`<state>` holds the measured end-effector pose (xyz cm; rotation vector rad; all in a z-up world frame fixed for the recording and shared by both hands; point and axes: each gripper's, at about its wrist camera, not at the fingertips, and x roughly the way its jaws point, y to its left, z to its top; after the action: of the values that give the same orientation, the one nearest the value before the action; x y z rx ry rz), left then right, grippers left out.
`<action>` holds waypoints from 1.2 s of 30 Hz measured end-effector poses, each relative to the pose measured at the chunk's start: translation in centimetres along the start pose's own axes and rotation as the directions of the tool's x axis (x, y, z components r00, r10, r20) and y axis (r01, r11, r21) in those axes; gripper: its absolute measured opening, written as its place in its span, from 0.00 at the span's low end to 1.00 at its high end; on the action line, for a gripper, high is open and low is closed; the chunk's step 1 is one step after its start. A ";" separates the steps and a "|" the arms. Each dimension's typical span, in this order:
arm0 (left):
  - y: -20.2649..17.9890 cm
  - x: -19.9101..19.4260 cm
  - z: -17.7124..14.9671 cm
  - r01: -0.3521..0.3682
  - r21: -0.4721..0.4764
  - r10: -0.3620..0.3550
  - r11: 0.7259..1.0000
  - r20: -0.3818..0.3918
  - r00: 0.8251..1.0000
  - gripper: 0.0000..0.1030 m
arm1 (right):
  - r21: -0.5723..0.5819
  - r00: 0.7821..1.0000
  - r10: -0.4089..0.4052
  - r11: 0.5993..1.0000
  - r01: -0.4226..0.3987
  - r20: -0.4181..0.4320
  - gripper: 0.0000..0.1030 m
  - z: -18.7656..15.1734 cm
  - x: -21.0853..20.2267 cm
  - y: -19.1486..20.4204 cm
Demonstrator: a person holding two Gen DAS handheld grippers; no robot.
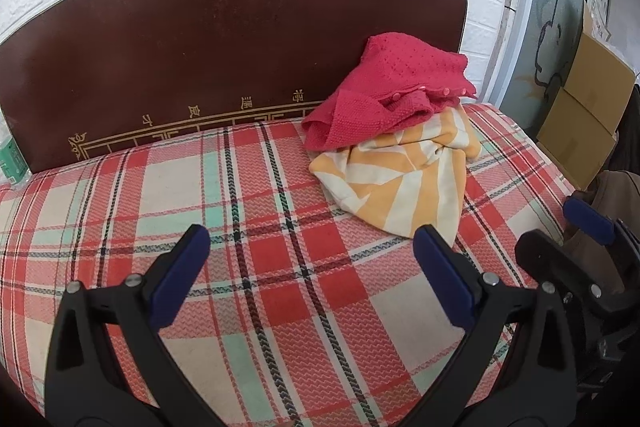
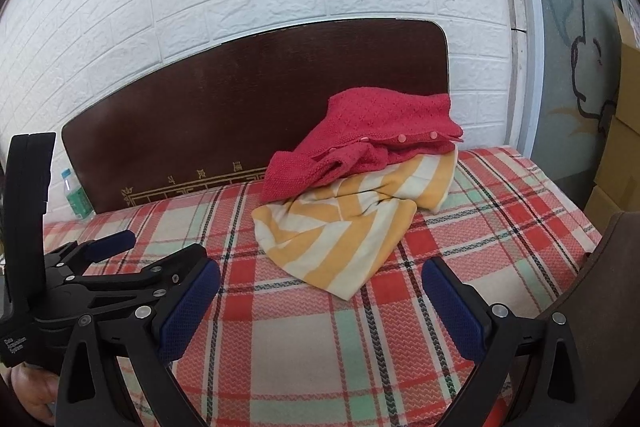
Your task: Fold clothes
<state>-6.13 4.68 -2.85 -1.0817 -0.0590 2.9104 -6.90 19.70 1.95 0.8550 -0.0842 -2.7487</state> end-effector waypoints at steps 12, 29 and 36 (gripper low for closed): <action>0.1 1.0 0.4 -0.016 0.005 0.016 1.000 0.000 1.000 0.99 | -0.015 1.000 -0.010 1.000 0.010 -0.002 1.00 0.7 0.8 -0.2; -0.1 1.4 0.7 -0.018 0.014 0.018 1.000 0.000 1.000 0.99 | -0.044 1.000 -0.022 0.999 0.022 -0.008 1.00 1.5 1.8 -0.3; 0.2 1.8 1.1 -0.018 0.006 0.018 1.000 -0.003 1.000 0.99 | -0.073 0.999 -0.033 0.997 0.032 -0.012 1.00 1.9 2.6 -0.1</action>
<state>-8.23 4.55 -3.17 -1.0920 -0.0399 2.9229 -10.12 19.08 2.09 0.8623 0.0317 -2.7569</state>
